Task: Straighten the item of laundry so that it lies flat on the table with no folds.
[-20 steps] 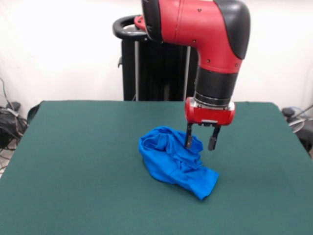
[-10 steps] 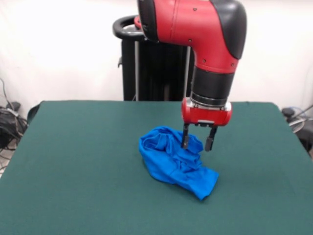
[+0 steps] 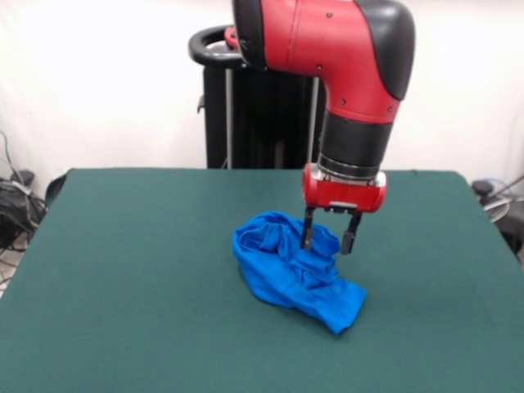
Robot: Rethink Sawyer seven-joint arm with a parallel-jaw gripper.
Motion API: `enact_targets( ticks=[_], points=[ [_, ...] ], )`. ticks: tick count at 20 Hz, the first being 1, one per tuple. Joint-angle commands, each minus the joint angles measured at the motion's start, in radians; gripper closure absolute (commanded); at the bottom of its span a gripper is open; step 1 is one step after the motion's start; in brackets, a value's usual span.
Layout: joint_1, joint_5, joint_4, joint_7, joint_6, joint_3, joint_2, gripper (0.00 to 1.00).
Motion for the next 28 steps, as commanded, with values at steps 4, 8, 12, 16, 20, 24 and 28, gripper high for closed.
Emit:
enact_targets(
  ticks=[4,8,12,16,20,24,28],
  points=[
    [0.037,0.031,-0.019,0.193,0.070,-0.034,0.070,0.00],
    [-0.005,0.020,-0.004,0.196,-0.023,0.006,0.138,0.00],
    [-0.070,0.020,0.047,0.197,-0.033,0.091,0.159,0.00],
    [-0.081,0.031,0.069,0.206,-0.016,0.113,0.148,0.00],
    [-0.108,0.035,0.084,0.219,-0.038,0.136,0.144,0.00],
    [-0.116,0.047,0.093,0.254,-0.097,0.139,0.143,0.00],
    [-0.103,0.061,0.112,0.275,-0.121,0.134,0.127,1.00]
  ],
)
